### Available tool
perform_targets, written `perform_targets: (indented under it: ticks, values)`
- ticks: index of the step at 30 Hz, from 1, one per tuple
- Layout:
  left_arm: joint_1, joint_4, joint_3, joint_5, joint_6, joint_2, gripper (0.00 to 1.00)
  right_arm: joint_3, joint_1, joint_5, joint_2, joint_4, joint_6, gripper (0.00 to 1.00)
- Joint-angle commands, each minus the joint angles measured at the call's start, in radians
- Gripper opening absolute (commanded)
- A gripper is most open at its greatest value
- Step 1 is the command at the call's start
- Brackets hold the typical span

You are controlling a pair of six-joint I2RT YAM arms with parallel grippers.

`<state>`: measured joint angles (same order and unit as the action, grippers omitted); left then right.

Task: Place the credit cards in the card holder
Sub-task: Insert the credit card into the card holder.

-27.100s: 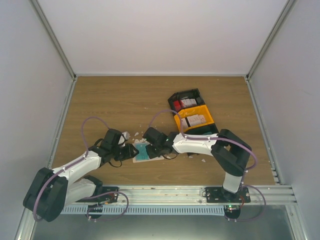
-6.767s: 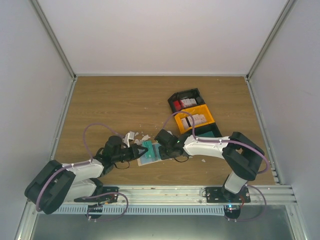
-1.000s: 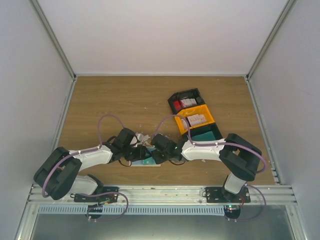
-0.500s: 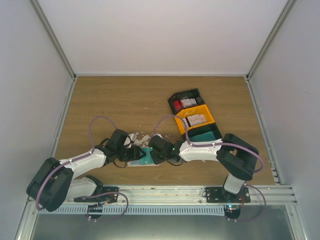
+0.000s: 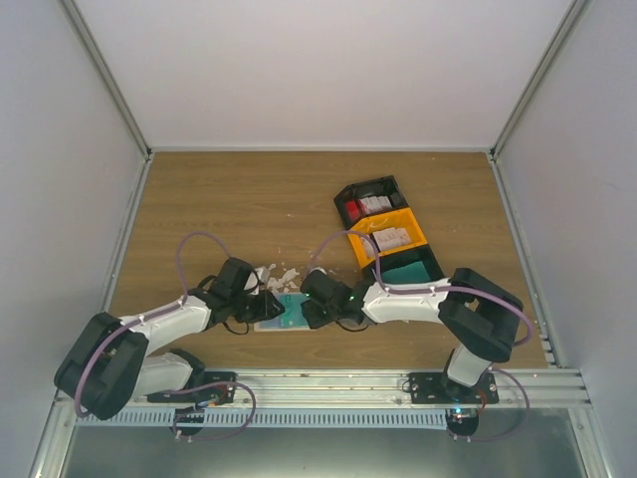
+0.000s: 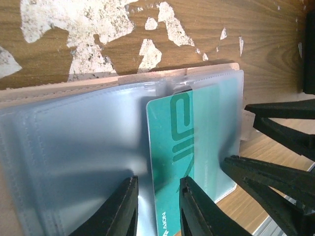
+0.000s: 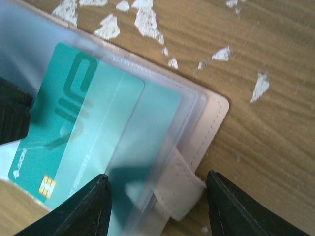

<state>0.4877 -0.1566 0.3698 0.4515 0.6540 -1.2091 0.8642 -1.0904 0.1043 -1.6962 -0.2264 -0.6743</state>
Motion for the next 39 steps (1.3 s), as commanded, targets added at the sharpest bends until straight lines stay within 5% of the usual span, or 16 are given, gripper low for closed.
perform_targets:
  ticks: [1,11,39]
  values:
    - [-0.001,-0.037,-0.018,0.016,-0.027,-0.031,0.25,-0.07,0.016,-0.127,0.028,-0.034,-0.036,0.54]
    - [0.014,0.001,0.001,0.067,-0.035,-0.067,0.19,-0.083,0.035,-0.219,0.033,0.048,0.005,0.54]
    - [0.106,0.046,0.071,0.077,-0.041,-0.12,0.2,-0.106,0.049,-0.139,0.092,0.057,-0.027,0.53]
